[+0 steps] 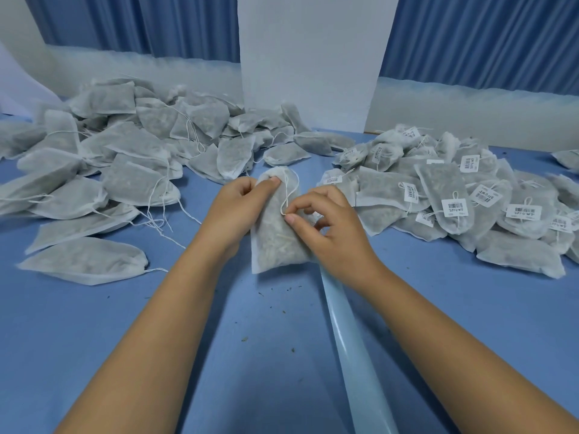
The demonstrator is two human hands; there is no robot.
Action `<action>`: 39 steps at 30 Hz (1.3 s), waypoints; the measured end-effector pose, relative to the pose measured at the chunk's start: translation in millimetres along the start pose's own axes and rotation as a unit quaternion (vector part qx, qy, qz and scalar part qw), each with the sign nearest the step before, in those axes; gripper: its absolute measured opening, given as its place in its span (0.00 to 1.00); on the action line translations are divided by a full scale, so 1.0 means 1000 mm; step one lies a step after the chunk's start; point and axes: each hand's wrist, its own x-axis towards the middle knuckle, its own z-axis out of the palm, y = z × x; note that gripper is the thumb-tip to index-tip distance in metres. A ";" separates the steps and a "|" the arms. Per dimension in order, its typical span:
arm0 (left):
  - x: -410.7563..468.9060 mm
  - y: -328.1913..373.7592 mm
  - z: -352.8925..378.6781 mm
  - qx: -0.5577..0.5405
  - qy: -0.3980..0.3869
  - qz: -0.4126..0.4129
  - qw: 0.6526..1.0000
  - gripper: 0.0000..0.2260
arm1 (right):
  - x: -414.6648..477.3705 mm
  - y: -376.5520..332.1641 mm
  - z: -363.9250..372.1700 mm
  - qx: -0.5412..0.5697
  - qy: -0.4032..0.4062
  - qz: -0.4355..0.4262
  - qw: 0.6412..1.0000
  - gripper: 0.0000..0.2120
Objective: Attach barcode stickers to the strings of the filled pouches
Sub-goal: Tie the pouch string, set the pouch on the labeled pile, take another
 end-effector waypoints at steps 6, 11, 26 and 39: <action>-0.001 0.002 0.002 -0.070 0.005 0.006 0.997 0.10 | 0.002 0.005 0.000 -0.007 0.005 -0.004 1.000 0.04; -0.005 0.002 -0.001 -0.094 -0.122 -0.005 0.988 0.21 | 0.003 0.008 -0.001 0.000 0.001 -0.006 1.000 0.03; 0.023 -0.015 -0.031 -0.155 -0.085 -0.159 0.971 0.11 | 0.017 0.040 -0.030 0.031 0.024 0.365 0.930 0.10; 0.021 -0.022 -0.030 -0.183 -0.201 -0.248 0.930 0.19 | 0.014 0.036 -0.025 0.180 -0.041 0.346 0.920 0.10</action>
